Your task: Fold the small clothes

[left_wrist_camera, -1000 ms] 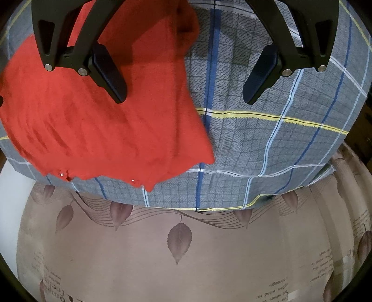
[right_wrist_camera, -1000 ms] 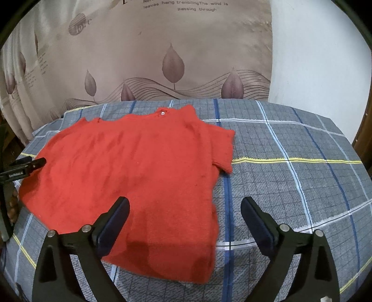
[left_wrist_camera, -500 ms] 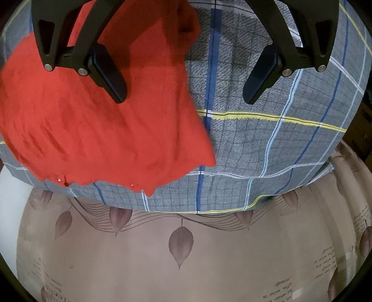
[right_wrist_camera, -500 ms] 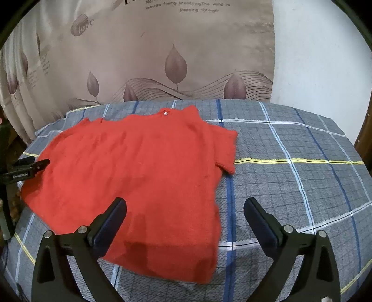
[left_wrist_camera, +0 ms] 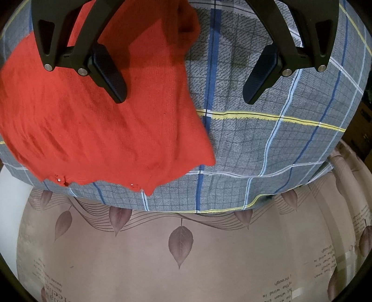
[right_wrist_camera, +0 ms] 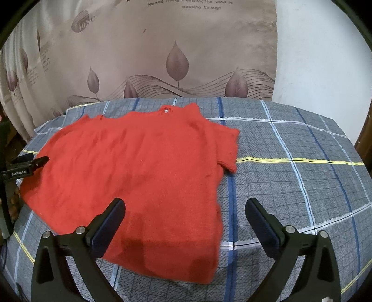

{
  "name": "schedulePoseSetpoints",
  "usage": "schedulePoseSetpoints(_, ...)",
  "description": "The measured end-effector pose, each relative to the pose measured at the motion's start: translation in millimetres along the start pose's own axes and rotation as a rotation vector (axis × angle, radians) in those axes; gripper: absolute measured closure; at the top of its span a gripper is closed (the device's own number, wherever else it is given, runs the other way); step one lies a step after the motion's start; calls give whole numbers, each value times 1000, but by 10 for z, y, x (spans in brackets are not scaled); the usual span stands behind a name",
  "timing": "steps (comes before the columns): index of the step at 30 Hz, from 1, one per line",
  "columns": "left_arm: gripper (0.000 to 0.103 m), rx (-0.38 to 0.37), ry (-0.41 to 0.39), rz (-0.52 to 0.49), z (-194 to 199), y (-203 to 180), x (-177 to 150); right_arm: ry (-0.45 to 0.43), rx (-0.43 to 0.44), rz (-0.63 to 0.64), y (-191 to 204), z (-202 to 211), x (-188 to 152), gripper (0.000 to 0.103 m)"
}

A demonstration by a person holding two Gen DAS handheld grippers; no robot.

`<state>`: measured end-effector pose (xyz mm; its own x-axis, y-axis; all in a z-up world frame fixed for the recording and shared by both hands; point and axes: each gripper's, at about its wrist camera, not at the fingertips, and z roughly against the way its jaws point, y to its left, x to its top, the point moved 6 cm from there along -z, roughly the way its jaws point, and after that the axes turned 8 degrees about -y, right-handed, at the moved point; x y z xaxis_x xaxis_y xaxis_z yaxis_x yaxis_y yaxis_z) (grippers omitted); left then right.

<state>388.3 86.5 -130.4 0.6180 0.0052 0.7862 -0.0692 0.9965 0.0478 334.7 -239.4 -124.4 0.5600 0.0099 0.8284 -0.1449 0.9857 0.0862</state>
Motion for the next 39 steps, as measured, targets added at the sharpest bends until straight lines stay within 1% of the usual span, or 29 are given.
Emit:
schedulePoseSetpoints(11, 3, 4, -19, 2, 34, 12, 3, 1, -1, 0, 3, -1, -5, 0)
schedulePoseSetpoints(21, 3, 2, -30, -6, 50, -16, 0, 22, -7, 13, 31, -41, -35, 0)
schedulePoseSetpoints(34, 3, -3, -24, -4, 55, -25, 6, 31, -9, 17, 48, -55, -32, 0)
schedulePoseSetpoints(35, 3, -12, -19, 2, 49, -23, 3, 31, -9, 16, 48, -53, -31, 0)
schedulePoseSetpoints(36, 3, -37, -11, 13, 38, -21, -3, 33, -9, 16, 50, -60, -31, 0)
schedulePoseSetpoints(38, 3, -160, 22, 69, 3, 13, -7, 37, -7, 14, 54, -64, -36, 0)
schedulePoseSetpoints(39, 3, -222, 38, 114, -13, 46, -5, 38, -5, 14, 57, -64, -38, 0)
